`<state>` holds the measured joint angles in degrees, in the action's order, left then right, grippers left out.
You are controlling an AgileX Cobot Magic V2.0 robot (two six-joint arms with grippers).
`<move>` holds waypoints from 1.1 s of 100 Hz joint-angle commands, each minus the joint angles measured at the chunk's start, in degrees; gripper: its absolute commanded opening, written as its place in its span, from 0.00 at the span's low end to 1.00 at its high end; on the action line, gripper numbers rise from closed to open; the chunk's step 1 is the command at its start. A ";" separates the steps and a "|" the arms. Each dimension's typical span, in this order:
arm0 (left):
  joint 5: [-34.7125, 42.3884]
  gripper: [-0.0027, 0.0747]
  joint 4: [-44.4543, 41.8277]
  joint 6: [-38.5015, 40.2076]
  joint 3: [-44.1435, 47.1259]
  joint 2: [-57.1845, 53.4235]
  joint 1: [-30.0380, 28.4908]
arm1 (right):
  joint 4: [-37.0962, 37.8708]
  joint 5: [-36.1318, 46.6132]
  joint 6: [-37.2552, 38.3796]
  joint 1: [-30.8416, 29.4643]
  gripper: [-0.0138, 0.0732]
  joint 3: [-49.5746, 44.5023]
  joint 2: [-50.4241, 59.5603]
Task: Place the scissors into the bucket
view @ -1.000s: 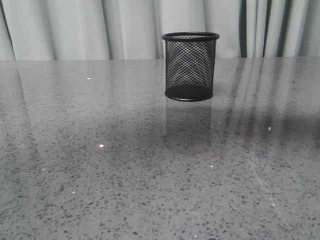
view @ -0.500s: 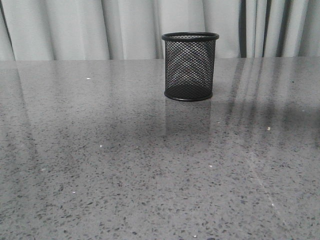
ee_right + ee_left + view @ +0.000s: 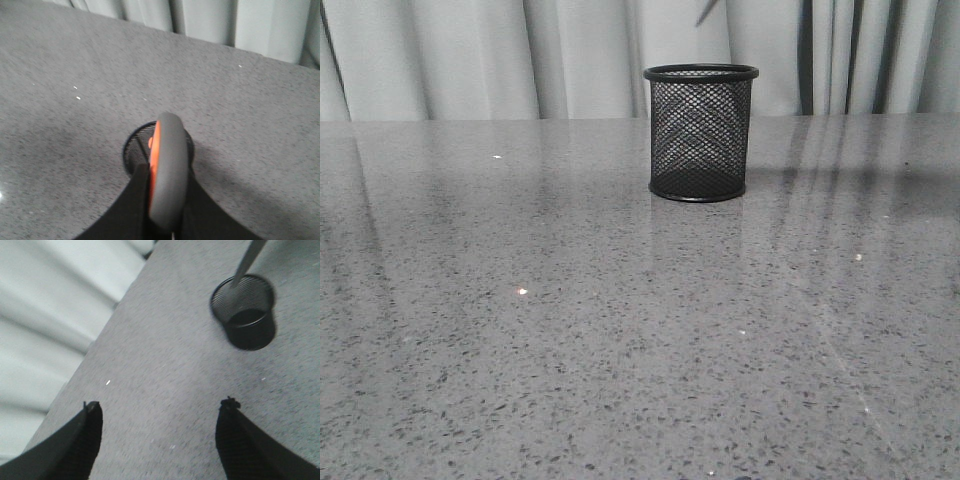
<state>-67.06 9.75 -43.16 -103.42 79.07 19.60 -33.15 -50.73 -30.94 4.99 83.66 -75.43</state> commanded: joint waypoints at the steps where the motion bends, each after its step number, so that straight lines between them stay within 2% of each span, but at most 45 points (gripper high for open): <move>1: 1.78 0.61 1.77 0.66 -1.93 -2.39 -3.05 | 1.62 -0.39 1.54 -0.20 0.11 6.04 -1.28; 19: 0.70 0.61 3.52 0.66 -1.93 -2.84 -8.14 | 2.57 -4.97 1.63 -0.20 0.11 12.36 -7.04; 34: -0.04 0.61 4.47 0.66 -1.93 -2.84 -9.86 | 5.98 -6.70 1.63 1.32 0.11 15.34 -10.56; 74: -0.26 0.61 4.96 0.66 -1.93 -2.84 -9.88 | 10.63 -5.35 1.63 6.14 0.11 17.50 -16.66; 110: -0.26 0.61 4.99 0.66 -1.93 -2.84 -9.88 | 10.77 -5.92 1.63 6.24 0.11 17.74 -19.82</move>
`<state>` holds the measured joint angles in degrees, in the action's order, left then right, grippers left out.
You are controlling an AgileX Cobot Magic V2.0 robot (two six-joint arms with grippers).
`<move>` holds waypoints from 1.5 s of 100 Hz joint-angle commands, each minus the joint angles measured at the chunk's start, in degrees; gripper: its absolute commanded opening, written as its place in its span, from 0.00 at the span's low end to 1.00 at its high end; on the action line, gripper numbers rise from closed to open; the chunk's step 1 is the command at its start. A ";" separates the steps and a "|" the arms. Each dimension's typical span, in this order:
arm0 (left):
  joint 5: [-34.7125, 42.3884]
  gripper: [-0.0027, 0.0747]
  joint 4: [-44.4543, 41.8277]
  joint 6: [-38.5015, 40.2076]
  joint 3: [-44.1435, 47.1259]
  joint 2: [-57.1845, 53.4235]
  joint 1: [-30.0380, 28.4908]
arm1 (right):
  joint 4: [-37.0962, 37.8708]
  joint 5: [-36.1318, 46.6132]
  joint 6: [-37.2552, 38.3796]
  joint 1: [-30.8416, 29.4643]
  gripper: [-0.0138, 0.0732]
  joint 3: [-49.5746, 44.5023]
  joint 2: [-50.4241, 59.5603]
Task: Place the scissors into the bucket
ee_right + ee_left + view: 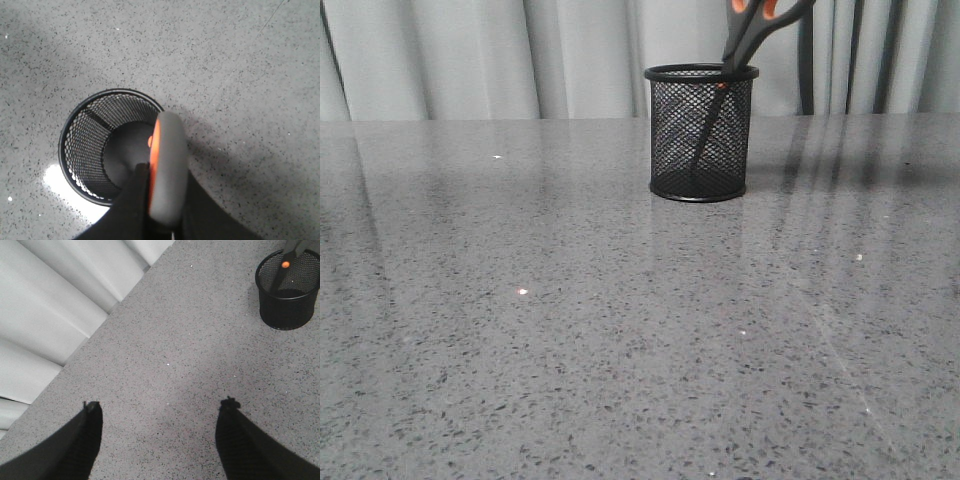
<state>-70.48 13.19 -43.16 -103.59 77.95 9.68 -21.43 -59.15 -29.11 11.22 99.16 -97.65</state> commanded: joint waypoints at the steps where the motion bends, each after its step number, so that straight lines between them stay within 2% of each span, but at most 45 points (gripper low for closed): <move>1: 3.16 0.61 1.55 0.66 -1.76 -1.73 0.03 | -0.94 2.39 -0.20 0.01 0.11 2.25 2.40; 17: 3.16 0.61 1.66 0.66 -1.76 -1.73 0.03 | -0.94 0.85 -0.20 0.01 0.11 2.25 1.61; 24: 3.16 0.61 1.66 0.66 -1.76 -1.73 0.03 | -1.24 0.65 -0.20 0.01 0.14 2.25 1.52; 33: 3.16 0.61 1.66 0.66 -1.76 -1.73 0.03 | -1.24 0.50 -0.20 0.01 0.23 2.61 1.52; 50: 3.16 0.61 1.66 0.66 -1.76 -1.73 0.03 | -1.24 -1.20 -0.20 0.01 0.51 4.62 1.52; 59: 3.16 0.61 1.66 0.66 -1.76 -1.73 0.03 | -1.24 -2.89 0.31 -0.09 0.57 6.94 1.52; 82: 3.16 0.61 1.66 0.66 -1.76 -1.73 0.03 | -0.38 -9.23 1.41 -0.09 0.56 15.26 1.62; 91: 2.58 0.61 1.66 0.66 -1.76 -1.73 0.03 | -0.26 -10.16 5.15 -0.73 0.55 17.19 2.42; 98: 2.02 0.61 1.66 0.66 -1.76 -1.73 0.03 | -0.26 -9.90 6.64 -1.35 0.47 17.62 3.66; 105: 1.68 0.58 2.34 0.66 -1.76 -1.73 0.03 | -0.26 -9.67 7.57 -2.02 0.33 17.62 5.13; 115: 1.20 0.44 4.14 0.66 -1.76 -1.73 0.03 | -0.36 -8.42 7.68 -2.02 0.07 17.02 7.27; 122: 0.43 0.26 6.10 0.66 -1.64 -1.73 0.03 | -0.36 -5.47 7.68 -2.02 0.11 14.86 9.54; 127: -0.06 0.08 7.46 0.66 -1.52 -1.73 0.03 | -0.36 -2.48 7.68 -2.02 0.11 12.18 11.53; 130: -0.47 0.01 8.20 0.66 -1.41 -1.73 0.03 | -0.36 -0.69 7.68 -2.02 0.11 10.19 13.25; 150: 3.49 0.01 11.74 3.38 2.62 -2.28 0.03 | -0.36 18.56 7.68 -2.02 0.11 -12.60 26.63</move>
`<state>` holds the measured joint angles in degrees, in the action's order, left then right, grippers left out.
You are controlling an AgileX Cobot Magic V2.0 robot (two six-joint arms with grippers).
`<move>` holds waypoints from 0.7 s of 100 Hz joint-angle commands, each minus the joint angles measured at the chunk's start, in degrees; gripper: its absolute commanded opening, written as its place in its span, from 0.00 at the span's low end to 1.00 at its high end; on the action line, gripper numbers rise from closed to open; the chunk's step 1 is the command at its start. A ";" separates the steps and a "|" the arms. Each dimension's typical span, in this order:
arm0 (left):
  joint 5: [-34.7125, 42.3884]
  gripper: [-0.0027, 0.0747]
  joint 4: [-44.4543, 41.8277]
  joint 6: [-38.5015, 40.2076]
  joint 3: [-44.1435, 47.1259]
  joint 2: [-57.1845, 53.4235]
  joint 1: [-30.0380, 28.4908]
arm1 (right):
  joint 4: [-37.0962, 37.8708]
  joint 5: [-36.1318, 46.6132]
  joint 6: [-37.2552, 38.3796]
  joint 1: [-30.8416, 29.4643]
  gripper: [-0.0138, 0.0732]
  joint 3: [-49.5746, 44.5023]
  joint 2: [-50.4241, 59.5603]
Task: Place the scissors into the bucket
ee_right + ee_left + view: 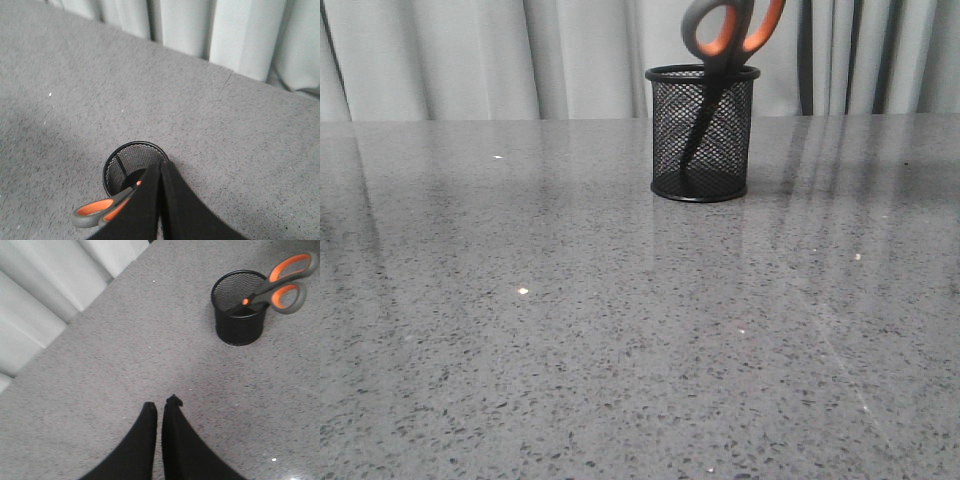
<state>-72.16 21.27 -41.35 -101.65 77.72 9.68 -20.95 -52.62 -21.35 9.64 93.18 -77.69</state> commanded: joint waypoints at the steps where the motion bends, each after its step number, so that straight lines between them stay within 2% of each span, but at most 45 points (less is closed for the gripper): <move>1: 5.52 0.01 3.85 1.57 1.00 -2.17 0.03 | -0.85 13.65 -0.08 -0.45 0.11 -7.53 7.72; 13: 15.56 0.01 7.59 1.35 8.64 -5.43 0.03 | -0.85 25.71 -0.08 -0.45 0.11 -22.38 17.10; 26: 30.49 0.01 9.82 -1.32 21.45 -11.83 0.03 | -1.54 35.24 -0.08 -0.45 0.11 -36.72 26.67; 39: 44.32 0.01 13.30 -5.60 35.96 -18.97 0.03 | -2.59 41.39 -0.08 -0.45 0.11 -48.00 36.08; 53: 58.00 0.01 22.42 -12.29 53.27 -28.21 0.03 | -3.02 47.51 -0.08 -0.45 0.11 -59.16 46.01; 62: 64.78 0.01 27.72 -15.09 64.19 -35.84 0.03 | -3.49 50.04 -0.08 -0.45 0.11 -65.36 51.15; 70: 68.48 0.01 28.37 -15.14 71.17 -41.99 0.03 | -3.89 51.22 -0.08 -0.45 0.11 -69.95 55.18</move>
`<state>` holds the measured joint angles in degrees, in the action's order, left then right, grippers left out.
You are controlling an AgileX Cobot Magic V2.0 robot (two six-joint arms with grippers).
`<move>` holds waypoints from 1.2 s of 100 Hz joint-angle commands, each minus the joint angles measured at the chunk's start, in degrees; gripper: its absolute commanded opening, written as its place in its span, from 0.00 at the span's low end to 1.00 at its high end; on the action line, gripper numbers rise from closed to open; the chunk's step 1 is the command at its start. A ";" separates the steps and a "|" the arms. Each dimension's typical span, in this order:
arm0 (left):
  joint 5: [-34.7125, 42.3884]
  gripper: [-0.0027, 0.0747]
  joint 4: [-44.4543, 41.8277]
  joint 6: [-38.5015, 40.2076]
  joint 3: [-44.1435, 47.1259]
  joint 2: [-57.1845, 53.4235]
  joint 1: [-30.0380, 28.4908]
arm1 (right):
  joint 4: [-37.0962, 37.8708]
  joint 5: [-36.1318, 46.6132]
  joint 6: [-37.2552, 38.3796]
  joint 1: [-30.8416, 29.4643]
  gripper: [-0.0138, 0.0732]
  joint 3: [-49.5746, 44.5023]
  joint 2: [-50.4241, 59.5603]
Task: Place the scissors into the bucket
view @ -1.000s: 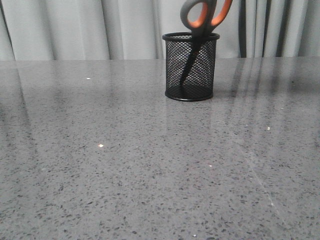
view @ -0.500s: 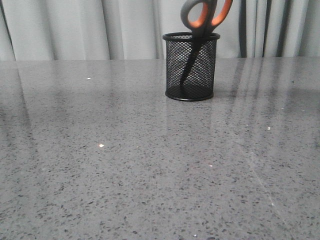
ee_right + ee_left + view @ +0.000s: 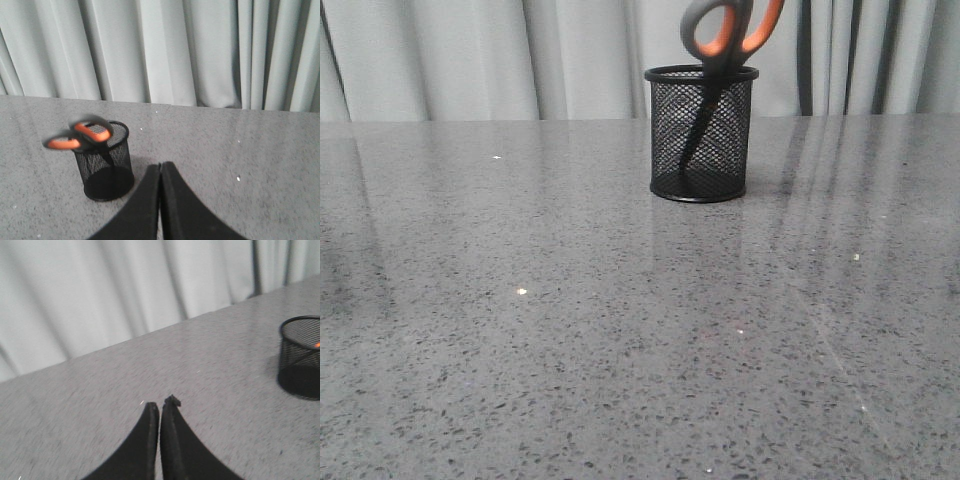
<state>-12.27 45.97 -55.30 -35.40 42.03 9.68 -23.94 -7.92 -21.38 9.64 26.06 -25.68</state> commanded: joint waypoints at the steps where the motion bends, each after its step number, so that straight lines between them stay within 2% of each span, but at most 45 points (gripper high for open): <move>1: 8.83 0.01 3.67 -1.19 5.48 -6.87 0.03 | -0.90 6.65 -0.06 -0.45 0.11 -3.22 3.82; 19: 13.68 0.01 5.17 -1.19 16.44 -21.76 0.03 | -1.73 8.44 -0.06 -0.45 0.11 -10.68 9.58; 40: 14.85 0.01 7.24 -1.19 22.37 -31.70 0.03 | -2.02 9.43 -0.06 -0.45 0.11 -12.06 10.24; 55: 14.36 0.01 11.12 -1.19 22.51 -32.80 0.03 | -2.02 9.55 -0.06 -0.45 0.11 -12.06 10.24; 120: 14.36 0.01 11.13 -1.19 22.61 -32.80 0.03 | -2.02 9.55 -0.06 -0.45 0.11 -12.06 10.24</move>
<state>-0.35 56.53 -56.36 -11.28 8.82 9.68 -25.70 -2.88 -21.32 9.64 12.45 -15.18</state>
